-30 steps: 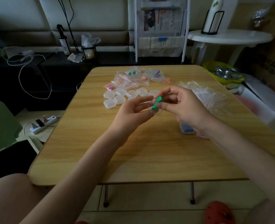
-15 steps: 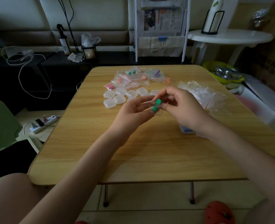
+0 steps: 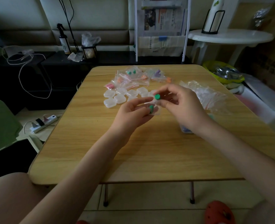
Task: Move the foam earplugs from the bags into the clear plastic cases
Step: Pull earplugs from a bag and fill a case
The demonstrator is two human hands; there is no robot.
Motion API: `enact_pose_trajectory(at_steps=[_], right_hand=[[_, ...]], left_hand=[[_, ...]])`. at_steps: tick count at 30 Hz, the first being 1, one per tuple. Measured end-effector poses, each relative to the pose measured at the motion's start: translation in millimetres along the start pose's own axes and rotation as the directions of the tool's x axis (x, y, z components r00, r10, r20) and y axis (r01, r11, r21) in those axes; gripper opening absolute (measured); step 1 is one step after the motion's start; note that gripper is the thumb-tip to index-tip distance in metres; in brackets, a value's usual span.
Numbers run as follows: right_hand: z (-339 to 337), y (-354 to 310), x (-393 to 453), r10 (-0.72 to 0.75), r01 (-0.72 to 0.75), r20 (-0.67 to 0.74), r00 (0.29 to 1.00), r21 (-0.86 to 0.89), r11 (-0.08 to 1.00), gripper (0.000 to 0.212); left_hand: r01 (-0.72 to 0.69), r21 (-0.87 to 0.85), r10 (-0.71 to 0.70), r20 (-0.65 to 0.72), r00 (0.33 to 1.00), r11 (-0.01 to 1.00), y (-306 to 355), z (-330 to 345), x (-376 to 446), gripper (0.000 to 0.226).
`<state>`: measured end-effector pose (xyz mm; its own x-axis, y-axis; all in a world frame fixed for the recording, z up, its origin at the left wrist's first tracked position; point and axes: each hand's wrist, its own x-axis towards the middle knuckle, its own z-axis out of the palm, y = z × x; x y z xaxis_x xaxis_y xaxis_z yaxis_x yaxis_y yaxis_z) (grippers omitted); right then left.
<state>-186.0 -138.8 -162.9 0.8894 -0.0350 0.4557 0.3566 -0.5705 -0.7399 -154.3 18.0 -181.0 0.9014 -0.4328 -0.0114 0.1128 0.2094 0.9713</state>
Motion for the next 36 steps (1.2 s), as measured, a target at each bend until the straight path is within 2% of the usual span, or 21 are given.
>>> enact_pose_trajectory(at_steps=[3,8,12,17,21,24,27,32,34,36], right_hand=[[-3.9,-3.0,0.2,-0.006,0.007,-0.019,1.000,0.058,0.998,0.020],[-6.1,-4.1,-0.6,-0.082,0.085,0.045,0.996,-0.073,0.994,0.016],[-4.1,-2.3,-0.3,-0.131,0.133,0.025,0.991,-0.096,0.986,0.020],[-4.8,3.6,-0.3,-0.165,0.173,0.054,0.985,-0.176,0.969,0.022],[-3.5,10.6,1.9,-0.197,0.207,0.076,0.977,-0.172,0.963,0.024],[-5.0,11.6,2.3,-0.167,0.183,0.102,0.981,-0.170,0.968,0.037],[-5.8,8.9,1.9,-0.128,0.141,0.101,0.987,-0.140,0.980,0.040],[-6.1,2.9,-0.9,-0.047,0.045,-0.079,0.996,-0.026,0.999,0.040],[-6.4,2.4,-0.1,-0.008,0.009,-0.056,0.998,0.018,1.000,0.042],[-6.2,2.3,-0.2,0.084,-0.087,0.032,0.996,0.118,0.989,0.043]], left_hand=[[0.004,0.013,-0.004,-0.043,0.999,1.000,2.5,0.2,-0.9,0.019],[0.011,-0.056,-0.012,-0.021,1.000,0.998,5.9,-0.9,-0.8,0.018],[0.021,-0.063,-0.020,0.006,1.000,0.998,3.6,-1.3,0.3,0.016],[0.017,-0.071,-0.017,0.012,1.000,0.997,2.1,-1.9,1.0,0.016],[0.023,-0.073,-0.023,-0.001,1.000,0.997,1.9,-1.9,0.7,0.015],[0.021,-0.119,-0.023,-0.016,1.000,0.993,2.9,-2.4,0.1,0.019],[0.027,-0.144,-0.031,-0.022,0.999,0.989,3.4,-3.2,-0.8,0.024],[0.026,-0.209,-0.033,-0.030,0.999,0.978,4.1,-3.6,-0.7,0.026],[0.025,-0.221,-0.028,-0.010,1.000,0.975,4.7,-4.0,-0.9,0.029],[0.030,-0.245,-0.028,0.015,1.000,0.969,5.2,-3.3,-1.3,0.032]])
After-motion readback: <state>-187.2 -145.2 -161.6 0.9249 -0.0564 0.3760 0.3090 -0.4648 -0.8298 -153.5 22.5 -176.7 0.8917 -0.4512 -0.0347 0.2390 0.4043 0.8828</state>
